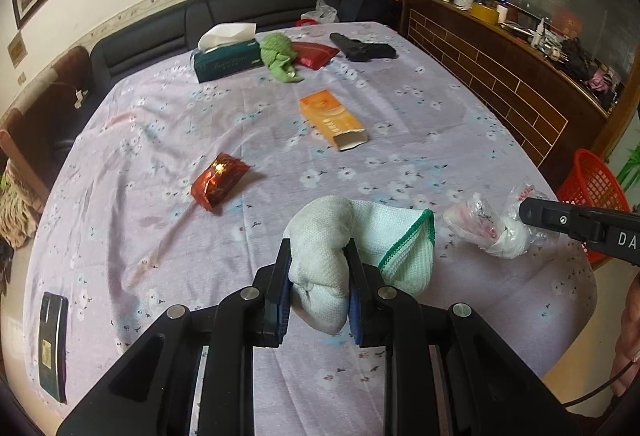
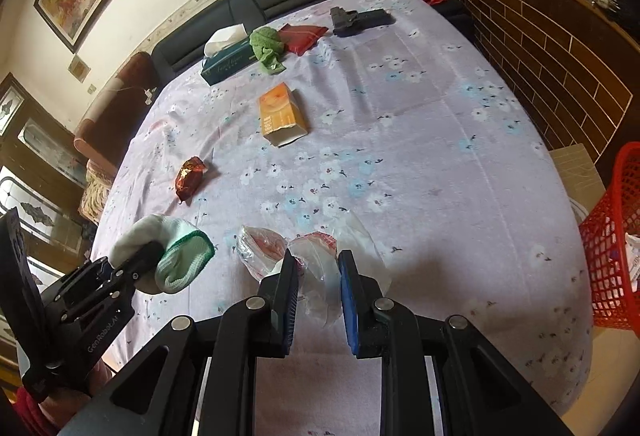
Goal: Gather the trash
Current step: 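Lift the white cloth with the left tool while the right tool holds the plastic bag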
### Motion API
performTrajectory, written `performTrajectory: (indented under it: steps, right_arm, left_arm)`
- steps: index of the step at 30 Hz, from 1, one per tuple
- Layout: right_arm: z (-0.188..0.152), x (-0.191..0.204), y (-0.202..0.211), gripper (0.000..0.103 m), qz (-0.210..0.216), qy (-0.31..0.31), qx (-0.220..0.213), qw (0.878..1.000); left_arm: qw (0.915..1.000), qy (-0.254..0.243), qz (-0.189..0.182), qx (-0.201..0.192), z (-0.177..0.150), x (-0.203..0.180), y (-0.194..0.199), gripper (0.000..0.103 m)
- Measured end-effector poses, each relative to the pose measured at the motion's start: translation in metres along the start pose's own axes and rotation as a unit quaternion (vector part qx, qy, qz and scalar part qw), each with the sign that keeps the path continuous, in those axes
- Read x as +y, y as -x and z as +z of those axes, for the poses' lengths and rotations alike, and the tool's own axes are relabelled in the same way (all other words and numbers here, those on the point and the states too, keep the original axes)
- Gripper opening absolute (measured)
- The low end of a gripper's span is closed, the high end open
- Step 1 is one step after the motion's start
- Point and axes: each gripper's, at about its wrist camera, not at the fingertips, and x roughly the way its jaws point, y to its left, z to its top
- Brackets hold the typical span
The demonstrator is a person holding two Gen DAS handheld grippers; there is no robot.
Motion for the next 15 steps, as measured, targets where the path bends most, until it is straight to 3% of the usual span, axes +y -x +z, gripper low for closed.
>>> performTrajectory:
  steps: [15]
  right_arm:
    - [0.003, -0.021, 0.041, 0.021, 0.007, -0.013, -0.044, 0.999]
  left_arm:
    - [0.9988, -0.034, 0.019, -0.031, 0.016, -0.034, 0.02, 0.022]
